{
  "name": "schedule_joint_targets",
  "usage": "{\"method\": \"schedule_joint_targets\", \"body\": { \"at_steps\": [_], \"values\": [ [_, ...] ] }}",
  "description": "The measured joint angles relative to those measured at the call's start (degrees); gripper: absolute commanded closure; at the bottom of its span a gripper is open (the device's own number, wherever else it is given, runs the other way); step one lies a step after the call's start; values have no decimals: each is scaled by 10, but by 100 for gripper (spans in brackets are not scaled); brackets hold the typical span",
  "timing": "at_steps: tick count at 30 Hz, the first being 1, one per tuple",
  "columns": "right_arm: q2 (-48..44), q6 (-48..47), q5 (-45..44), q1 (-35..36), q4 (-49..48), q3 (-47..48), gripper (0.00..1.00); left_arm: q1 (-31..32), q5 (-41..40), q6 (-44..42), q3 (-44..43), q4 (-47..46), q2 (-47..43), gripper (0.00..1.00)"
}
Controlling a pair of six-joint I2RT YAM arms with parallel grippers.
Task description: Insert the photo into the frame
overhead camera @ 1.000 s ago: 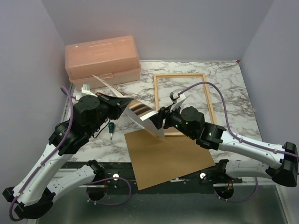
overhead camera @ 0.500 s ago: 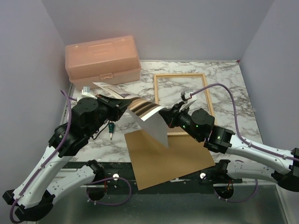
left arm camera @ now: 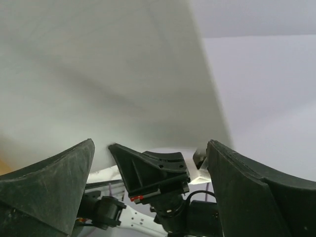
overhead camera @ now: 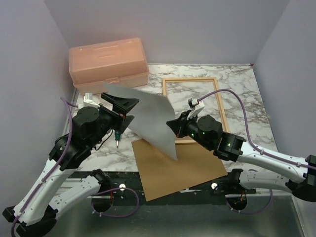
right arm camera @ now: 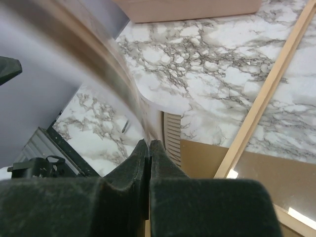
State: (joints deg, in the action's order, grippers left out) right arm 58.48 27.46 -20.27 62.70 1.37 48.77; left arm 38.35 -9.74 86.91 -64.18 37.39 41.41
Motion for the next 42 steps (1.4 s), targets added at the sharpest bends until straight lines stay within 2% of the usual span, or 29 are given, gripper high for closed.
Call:
{"method": "schedule_joint_targets", "body": {
  "at_steps": [6,14,22,27,29,35,39,42],
  "values": [
    [0,30,0,0,50,26,100,-4,3,-63,3,9,-13,1],
    [-9,74,-16,0,132,80,100,-4,44,-202,29,17,-21,1],
    [-67,130,-70,0,255,147,99,-5,97,-292,76,18,0,1],
    [-119,154,-122,0,322,177,99,-9,171,-316,100,4,89,1],
    [-134,166,-148,0,355,190,100,-9,200,-321,103,-7,150,1],
    [-162,202,-207,0,442,218,99,-11,232,-331,105,-37,268,2],
    [-175,228,-236,0,498,232,99,-11,235,-339,81,-49,345,7],
    [-185,243,-253,0,529,243,99,-8,232,-346,49,-52,397,16]
  ]
}}
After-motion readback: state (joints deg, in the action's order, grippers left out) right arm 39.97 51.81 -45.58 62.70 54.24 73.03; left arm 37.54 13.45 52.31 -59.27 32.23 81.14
